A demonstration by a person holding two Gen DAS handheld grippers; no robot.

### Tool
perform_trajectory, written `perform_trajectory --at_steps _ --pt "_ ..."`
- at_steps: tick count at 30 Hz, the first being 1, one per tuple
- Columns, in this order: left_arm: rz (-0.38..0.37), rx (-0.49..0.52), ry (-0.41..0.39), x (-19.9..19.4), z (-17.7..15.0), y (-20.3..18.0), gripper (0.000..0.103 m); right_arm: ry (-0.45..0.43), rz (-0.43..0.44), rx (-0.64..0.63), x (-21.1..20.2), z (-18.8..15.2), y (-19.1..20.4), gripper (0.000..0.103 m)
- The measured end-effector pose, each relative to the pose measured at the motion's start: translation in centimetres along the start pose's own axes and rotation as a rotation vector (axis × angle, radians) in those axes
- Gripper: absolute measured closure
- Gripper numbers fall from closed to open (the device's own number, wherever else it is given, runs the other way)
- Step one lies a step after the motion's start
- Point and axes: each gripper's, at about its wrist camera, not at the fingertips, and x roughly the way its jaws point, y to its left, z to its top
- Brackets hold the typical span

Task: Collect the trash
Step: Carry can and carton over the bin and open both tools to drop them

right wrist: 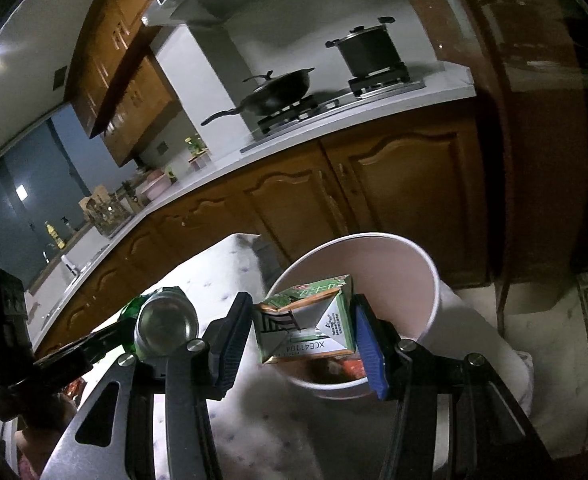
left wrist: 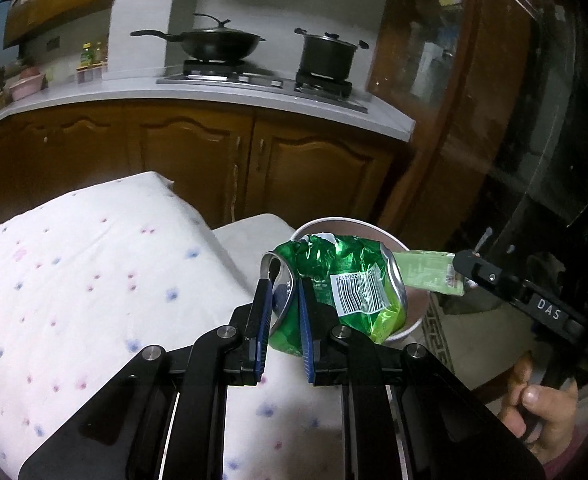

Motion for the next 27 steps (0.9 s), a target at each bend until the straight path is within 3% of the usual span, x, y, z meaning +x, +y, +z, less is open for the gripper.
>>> perform_trajectory --at_steps 18,27 --pt "-0.031 0.083 0.103 9.2 2.2 -4.6 0.091 0.032 -0.036 0.047 2.7 1.2 -3.7 0.052" --pt "-0.035 0.087 0.142 11.0 1.6 -4.6 0.091 0.067 -0.044 0.051 3.9 0.9 -4.4 0.052"
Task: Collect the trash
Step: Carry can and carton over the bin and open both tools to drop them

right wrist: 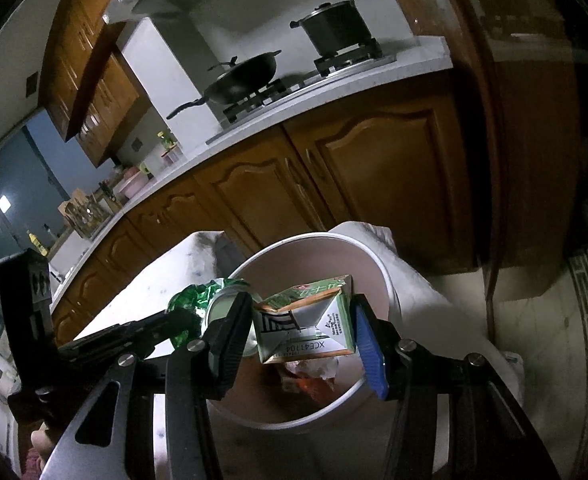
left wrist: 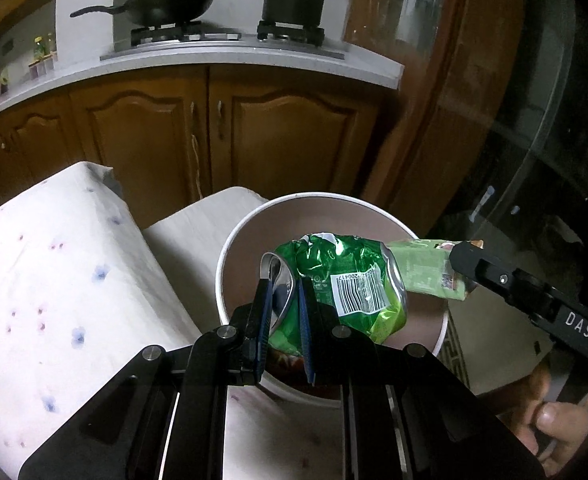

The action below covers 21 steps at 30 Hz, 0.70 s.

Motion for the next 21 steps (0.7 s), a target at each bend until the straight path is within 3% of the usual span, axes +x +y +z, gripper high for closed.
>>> perform_trajectory --at_steps 16,18,21 --pt "0.0 0.0 0.033 1.0 0.2 0.0 0.09 0.039 -0.001 0.038 1.3 0.3 -0.8 0.049" --pt "0.001 -0.003 0.033 0.8 0.1 -0.1 0.087 0.041 0.002 0.054 1.3 0.4 -1.0 0.049" --pt "0.005 -0.014 0.026 0.4 -0.1 0.0 0.075 0.035 0.001 0.06 1.1 0.3 -1.2 0.049"
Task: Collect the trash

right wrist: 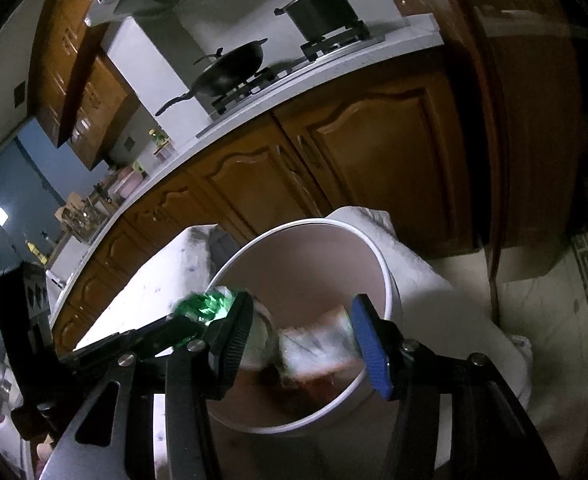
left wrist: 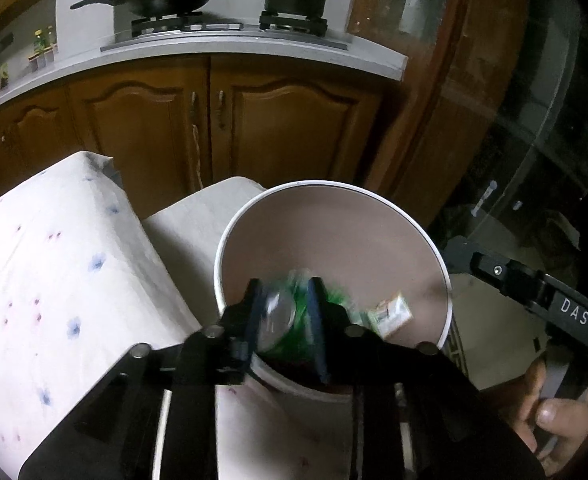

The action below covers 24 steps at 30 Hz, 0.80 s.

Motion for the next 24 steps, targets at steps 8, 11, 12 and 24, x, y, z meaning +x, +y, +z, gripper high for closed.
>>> perform_trajectory --at_steps 8,11,12,24 --pt "-0.001 -0.037 -0.018 -1.4 -1.0 0.8 0.064 -0.024 0.009 0.012 -1.1 -0.3 0.2 0.048" --pt "0.003 -0.051 -0.025 -2.0 -1.4 1.2 0.059 -0.028 0.018 0.009 -1.5 -0.5 0.5 0.043" --pt "0.004 -0.057 -0.026 -2.2 -1.6 1.4 0.057 -0.03 0.019 0.006 -1.7 -0.5 0.6 0.043" --pt "0.002 -0.166 -0.075 -6.4 -4.9 4.4 0.022 -0.056 0.046 -0.004 -3.3 -2.1 2.7 0.019"
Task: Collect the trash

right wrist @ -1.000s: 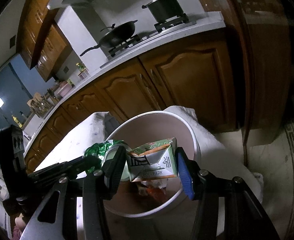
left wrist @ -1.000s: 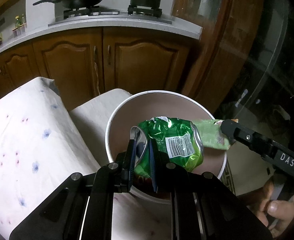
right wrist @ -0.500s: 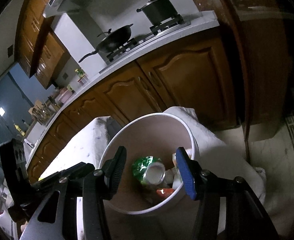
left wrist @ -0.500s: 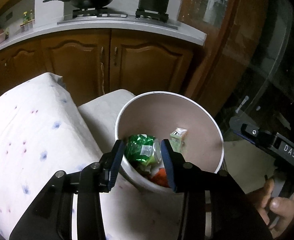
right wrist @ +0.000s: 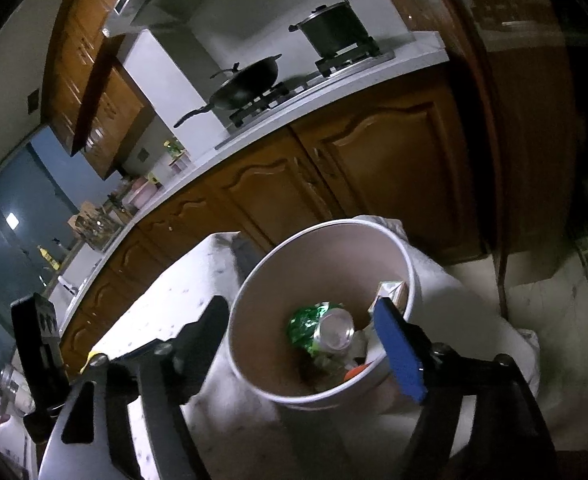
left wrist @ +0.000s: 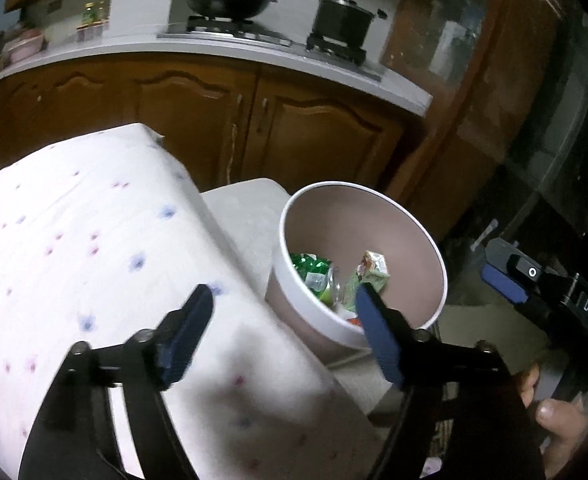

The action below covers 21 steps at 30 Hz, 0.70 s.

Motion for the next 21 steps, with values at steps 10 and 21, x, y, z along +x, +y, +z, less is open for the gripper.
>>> perform_trajectory --at_steps 10,21 --pt "0.033 -0.114 -0.157 -6.9 -3.4 3.8 0.005 -0.064 0.046 -0.042 -2.4 -3.2 4.0 0.004" --pt "0.104 -0.117 -0.23 -13.3 -7.8 6.3 0.003 -0.14 0.086 -0.138 -5.8 -8.0 8.9 0.002"
